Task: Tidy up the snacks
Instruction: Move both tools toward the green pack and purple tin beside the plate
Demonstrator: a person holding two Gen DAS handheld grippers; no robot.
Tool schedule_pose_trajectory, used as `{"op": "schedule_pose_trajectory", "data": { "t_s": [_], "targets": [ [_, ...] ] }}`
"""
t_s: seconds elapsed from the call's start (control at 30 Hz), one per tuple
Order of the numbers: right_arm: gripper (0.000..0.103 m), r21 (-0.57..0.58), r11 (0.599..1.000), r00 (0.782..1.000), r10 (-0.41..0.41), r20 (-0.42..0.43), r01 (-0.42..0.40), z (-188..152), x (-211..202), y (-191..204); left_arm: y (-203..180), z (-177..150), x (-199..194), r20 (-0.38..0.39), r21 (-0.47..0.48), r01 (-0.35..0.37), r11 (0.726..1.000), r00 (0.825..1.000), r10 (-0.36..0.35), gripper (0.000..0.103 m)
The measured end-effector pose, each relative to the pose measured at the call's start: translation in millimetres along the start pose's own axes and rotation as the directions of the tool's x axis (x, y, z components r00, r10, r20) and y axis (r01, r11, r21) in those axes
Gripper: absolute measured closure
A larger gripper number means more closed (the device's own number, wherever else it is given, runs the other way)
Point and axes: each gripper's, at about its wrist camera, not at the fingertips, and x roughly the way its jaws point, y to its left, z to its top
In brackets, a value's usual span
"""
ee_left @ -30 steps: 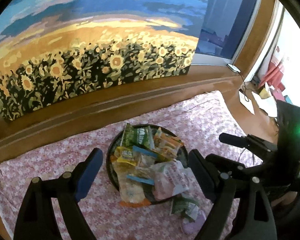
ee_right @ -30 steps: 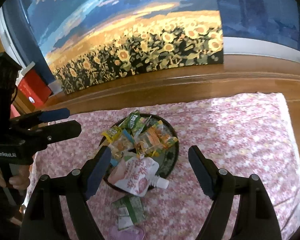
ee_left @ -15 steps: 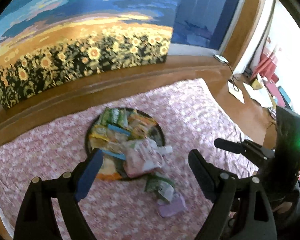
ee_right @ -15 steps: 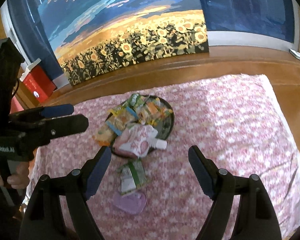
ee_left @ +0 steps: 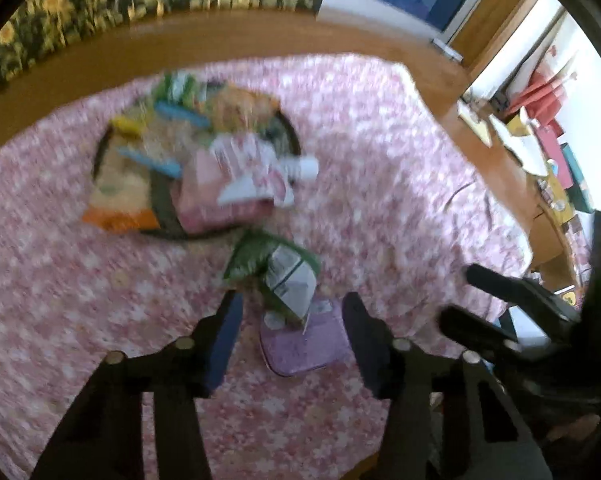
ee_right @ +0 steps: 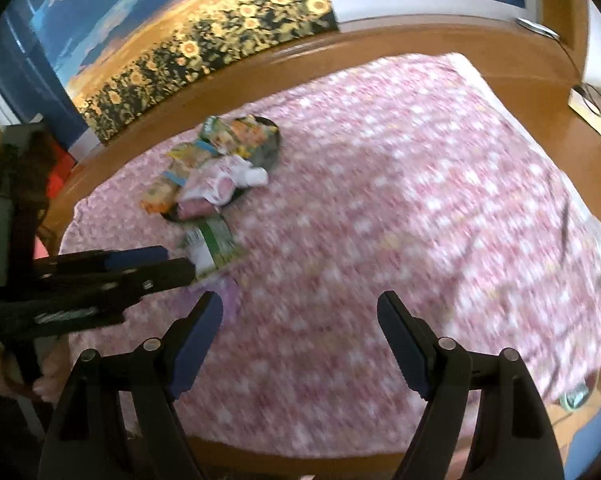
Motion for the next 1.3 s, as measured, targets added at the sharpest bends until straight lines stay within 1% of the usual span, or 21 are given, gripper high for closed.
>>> {"op": "schedule_pose_trajectory", "data": {
  "t_s": [0.03, 0.07, 0.1, 0.13, 0.2, 0.3, 0.43, 0.57, 0.6, 0.67, 0.7, 0.73, 0.77, 0.9, 1.0, 1.03, 1.1, 1.13, 1.2, 1.23, 1.3],
  "targets": [
    [0.022, 0.01, 1.0, 1.0, -0.008, -0.001, 0.008, -4, -2, -4, -1, -1, 7, -0.016, 0.003, -0.021, 1.0, 1.0, 0.021, 0.064],
    [0.022, 0.022, 1.0, 1.0, -0.016, -0.002, 0.016, -8, -6, -9, -2, -1, 14, -0.032, 0.007, -0.037, 0.999, 0.999, 0.037, 0.068],
    [0.022, 0.031, 0.999, 1.0, -0.023, -0.003, 0.023, -11, -8, -12, -2, -1, 18, -0.037, 0.003, -0.027, 1.0, 0.999, 0.027, 0.068],
    [0.022, 0.039, 0.999, 0.999, -0.032, -0.002, 0.032, -15, -11, -16, -3, 1, 18, -0.011, -0.009, -0.019, 1.0, 1.0, 0.019, 0.068],
    [0.022, 0.049, 0.998, 0.999, -0.046, -0.003, 0.046, -23, -16, -22, -3, 4, 22, -0.016, -0.02, -0.017, 1.0, 1.0, 0.016, 0.068],
    [0.022, 0.061, 0.996, 0.998, -0.065, -0.012, 0.066, -32, -21, -28, -3, 6, 27, -0.013, -0.043, 0.008, 0.999, 1.0, -0.008, 0.067],
    [0.022, 0.066, 0.995, 0.997, -0.074, -0.029, 0.075, -42, -22, -32, -4, 9, 31, -0.011, -0.063, -0.003, 0.998, 1.0, 0.003, 0.062],
    [0.022, 0.056, 0.996, 0.997, -0.066, -0.039, 0.068, -45, -21, -31, -5, 12, 34, -0.008, -0.092, 0.017, 0.996, 1.0, -0.018, 0.048],
    [0.022, 0.049, 0.996, 0.997, -0.066, -0.04, 0.068, -44, -21, -30, -5, 13, 34, -0.008, -0.094, 0.026, 0.995, 1.0, -0.027, 0.041],
    [0.022, 0.032, 0.997, 0.997, -0.064, -0.039, 0.065, -43, -21, -27, -6, 16, 38, -0.012, -0.115, 0.078, 0.99, 0.997, -0.08, 0.019],
    [0.022, 0.028, 0.998, 0.997, -0.062, -0.04, 0.064, -43, -21, -26, -6, 18, 40, -0.011, -0.129, 0.11, 0.986, 0.994, -0.112, 0.013],
    [0.022, 0.026, 0.998, 0.997, -0.061, -0.041, 0.062, -43, -21, -26, -6, 20, 43, -0.011, -0.147, 0.152, 0.977, 0.988, -0.155, 0.003],
    [0.022, 0.026, 0.998, 0.997, -0.059, -0.043, 0.06, -43, -20, -26, -7, 22, 45, -0.011, -0.157, 0.17, 0.973, 0.985, -0.174, 0.0],
    [0.022, 0.026, 0.998, 0.997, -0.055, -0.053, 0.057, -42, -16, -27, -2, 22, 46, 0.032, -0.237, 0.196, 0.952, 0.981, -0.194, 0.0],
    [0.022, 0.032, 0.998, 0.997, -0.047, -0.059, 0.049, -41, -13, -30, 6, 26, 46, 0.034, -0.286, 0.232, 0.93, 0.972, -0.232, 0.0],
    [0.022, 0.033, 0.998, 0.997, -0.044, -0.064, 0.047, -41, -11, -30, 7, 28, 46, 0.034, -0.305, 0.222, 0.926, 0.974, -0.222, 0.0],
    [0.022, 0.031, 0.999, 0.997, -0.042, -0.069, 0.045, -41, -9, -31, 3, 29, 46, 0.027, -0.307, 0.173, 0.936, 0.985, -0.173, 0.002],
    [0.022, 0.029, 0.999, 0.997, -0.04, -0.071, 0.042, -41, -8, -31, -4, 30, 45, 0.013, -0.299, 0.103, 0.949, 0.995, -0.103, 0.003],
    [0.022, 0.022, 0.999, 0.997, -0.034, -0.066, 0.036, -40, -9, -29, -11, 29, 45, -0.01, -0.28, 0.026, 0.96, 0.999, -0.03, 0.003],
    [0.022, 0.019, 0.999, 0.997, -0.034, -0.064, 0.035, -39, -9, -29, -12, 29, 46, -0.021, -0.281, 0.001, 0.96, 1.0, -0.007, 0.003],
    [0.022, 0.015, 0.999, 0.998, -0.033, -0.06, 0.034, -39, -10, -29, -11, 30, 47, -0.026, -0.29, -0.008, 0.957, 1.0, 0.0, 0.004]
  ]
}}
